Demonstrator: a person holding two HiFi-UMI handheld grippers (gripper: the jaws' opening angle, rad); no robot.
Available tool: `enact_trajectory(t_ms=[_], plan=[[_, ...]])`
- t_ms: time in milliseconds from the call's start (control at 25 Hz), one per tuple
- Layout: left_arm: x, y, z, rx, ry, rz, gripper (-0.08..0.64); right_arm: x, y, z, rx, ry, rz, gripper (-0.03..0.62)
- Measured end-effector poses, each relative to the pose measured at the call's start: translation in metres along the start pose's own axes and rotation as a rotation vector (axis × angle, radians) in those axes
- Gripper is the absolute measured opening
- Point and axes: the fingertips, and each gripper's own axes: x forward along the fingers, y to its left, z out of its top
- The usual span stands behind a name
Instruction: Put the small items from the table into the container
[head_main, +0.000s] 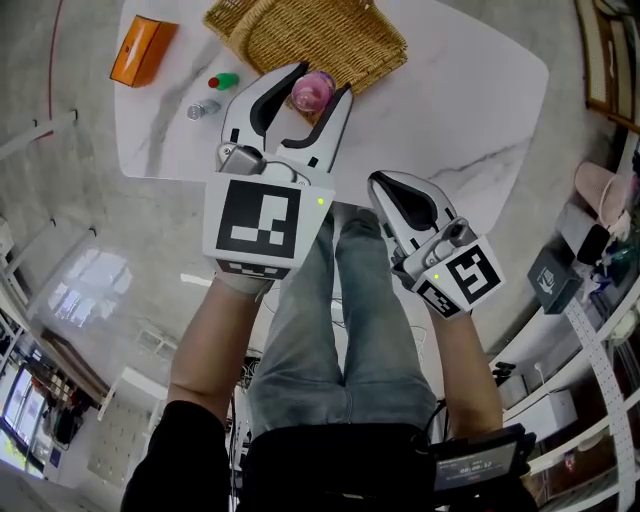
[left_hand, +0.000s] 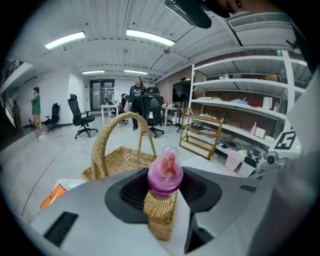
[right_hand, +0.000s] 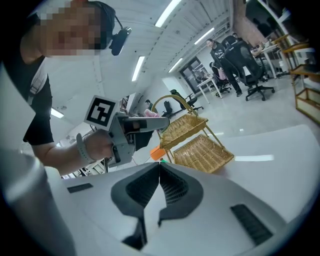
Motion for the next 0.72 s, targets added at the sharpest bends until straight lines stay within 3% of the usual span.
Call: enact_trajectory(t_ms=[520, 720], plan=[[0.037, 0.016, -0.007, -0.045, 0.068, 0.022, 0.179, -0.002, -0.005, -0.004, 0.02, -0.009, -0.015, 0.009], [0.041, 0.014, -0.014, -0.017, 0.088, 0.033, 0.18, -0.006, -0.008, -0.005, 0.023, -0.012, -0.021, 0.009]])
